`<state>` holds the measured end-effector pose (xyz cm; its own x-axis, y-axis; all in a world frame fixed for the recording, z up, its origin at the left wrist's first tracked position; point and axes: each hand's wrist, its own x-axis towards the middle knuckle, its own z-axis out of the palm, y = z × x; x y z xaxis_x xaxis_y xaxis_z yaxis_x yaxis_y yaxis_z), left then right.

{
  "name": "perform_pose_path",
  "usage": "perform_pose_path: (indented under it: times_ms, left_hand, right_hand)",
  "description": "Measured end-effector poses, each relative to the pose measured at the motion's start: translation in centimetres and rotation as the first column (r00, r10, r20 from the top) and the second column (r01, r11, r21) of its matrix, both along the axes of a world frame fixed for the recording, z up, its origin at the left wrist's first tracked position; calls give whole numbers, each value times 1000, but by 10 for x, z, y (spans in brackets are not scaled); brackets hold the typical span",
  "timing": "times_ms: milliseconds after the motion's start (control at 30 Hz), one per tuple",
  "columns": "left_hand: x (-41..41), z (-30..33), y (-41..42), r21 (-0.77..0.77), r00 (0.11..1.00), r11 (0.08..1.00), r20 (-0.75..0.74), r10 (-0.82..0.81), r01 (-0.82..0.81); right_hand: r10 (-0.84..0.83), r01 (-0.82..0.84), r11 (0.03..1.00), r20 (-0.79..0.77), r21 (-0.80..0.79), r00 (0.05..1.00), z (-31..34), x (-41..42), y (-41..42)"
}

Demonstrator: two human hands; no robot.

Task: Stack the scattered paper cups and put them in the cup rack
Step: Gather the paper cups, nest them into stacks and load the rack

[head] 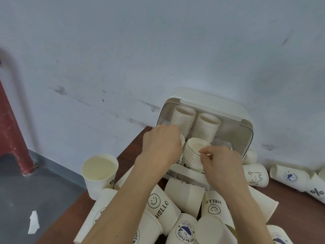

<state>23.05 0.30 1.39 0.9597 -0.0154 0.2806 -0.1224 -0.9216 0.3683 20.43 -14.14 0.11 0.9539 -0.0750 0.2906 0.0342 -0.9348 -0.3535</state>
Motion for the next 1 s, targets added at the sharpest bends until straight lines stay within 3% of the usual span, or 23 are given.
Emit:
perform_pose_path:
  times_ms: [267, 667, 1000]
  left_hand:
    - [-5, 3, -9, -49, 996, 999, 85, -14, 18]
    - [-58, 6, -34, -110, 972, 990, 227, -59, 85]
    - [-139, 4, -8, -90, 993, 994, 113, -43, 54]
  right_hand:
    - [15, -14, 1000, -60, 24, 998, -2, 0, 1]
    - [-80, 75, 995, 85, 60, 993, 33, -50, -25]
    - [-137, 134, 982, 16, 131, 990, 19, -140, -47]
